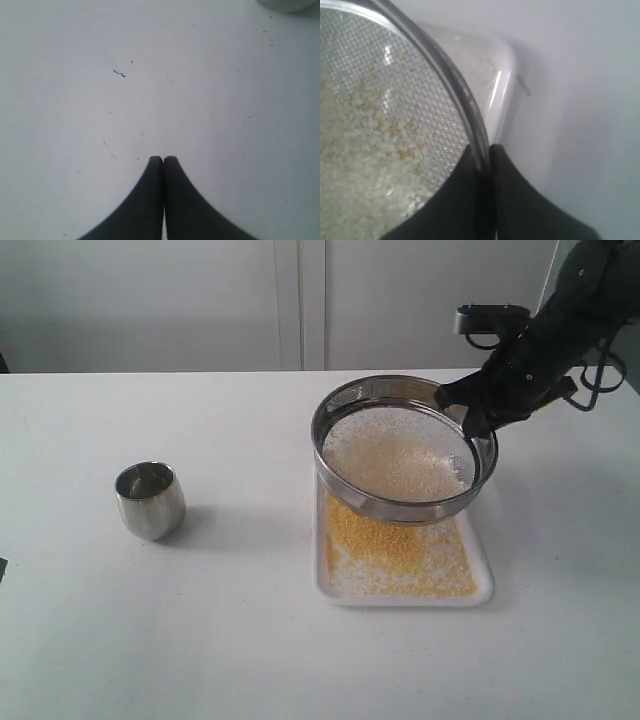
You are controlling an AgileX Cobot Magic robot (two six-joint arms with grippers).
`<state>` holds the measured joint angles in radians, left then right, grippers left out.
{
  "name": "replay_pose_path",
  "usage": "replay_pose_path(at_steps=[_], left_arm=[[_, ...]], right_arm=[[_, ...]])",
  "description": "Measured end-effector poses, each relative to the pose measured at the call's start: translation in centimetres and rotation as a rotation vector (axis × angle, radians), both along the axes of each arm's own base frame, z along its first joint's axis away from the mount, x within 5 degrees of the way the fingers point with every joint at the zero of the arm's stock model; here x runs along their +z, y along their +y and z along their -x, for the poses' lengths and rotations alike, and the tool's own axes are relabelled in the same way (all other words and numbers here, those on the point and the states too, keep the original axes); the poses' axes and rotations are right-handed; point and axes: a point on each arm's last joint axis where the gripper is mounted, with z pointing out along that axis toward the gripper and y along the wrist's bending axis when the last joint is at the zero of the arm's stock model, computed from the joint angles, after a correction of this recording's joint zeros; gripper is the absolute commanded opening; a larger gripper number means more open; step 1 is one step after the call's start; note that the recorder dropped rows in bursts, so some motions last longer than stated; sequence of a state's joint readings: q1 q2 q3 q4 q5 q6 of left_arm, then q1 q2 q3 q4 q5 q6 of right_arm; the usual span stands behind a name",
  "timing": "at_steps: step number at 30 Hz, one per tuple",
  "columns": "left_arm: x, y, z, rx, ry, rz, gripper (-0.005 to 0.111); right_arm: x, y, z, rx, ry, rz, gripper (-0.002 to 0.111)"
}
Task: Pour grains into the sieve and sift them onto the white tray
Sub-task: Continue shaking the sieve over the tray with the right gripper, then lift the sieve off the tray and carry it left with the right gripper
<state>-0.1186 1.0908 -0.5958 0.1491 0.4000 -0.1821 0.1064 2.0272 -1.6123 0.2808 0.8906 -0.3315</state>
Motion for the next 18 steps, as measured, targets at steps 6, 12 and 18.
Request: replay_pose_path(at_steps=[6,12,18], left_arm=[[0.0,0.0,0.0,0.000,0.000,0.000,0.000],[0.0,0.0,0.0,0.000,0.000,0.000,0.000],[0.0,0.0,0.0,0.000,0.000,0.000,0.000]], right_arm=[[0.1,0.3,0.4,0.051,0.032,-0.044,0.000],[0.2,0.7,0.9,0.101,0.060,-0.009,0.000],[0.6,0.9,0.9,0.182,0.025,-0.056,0.000]])
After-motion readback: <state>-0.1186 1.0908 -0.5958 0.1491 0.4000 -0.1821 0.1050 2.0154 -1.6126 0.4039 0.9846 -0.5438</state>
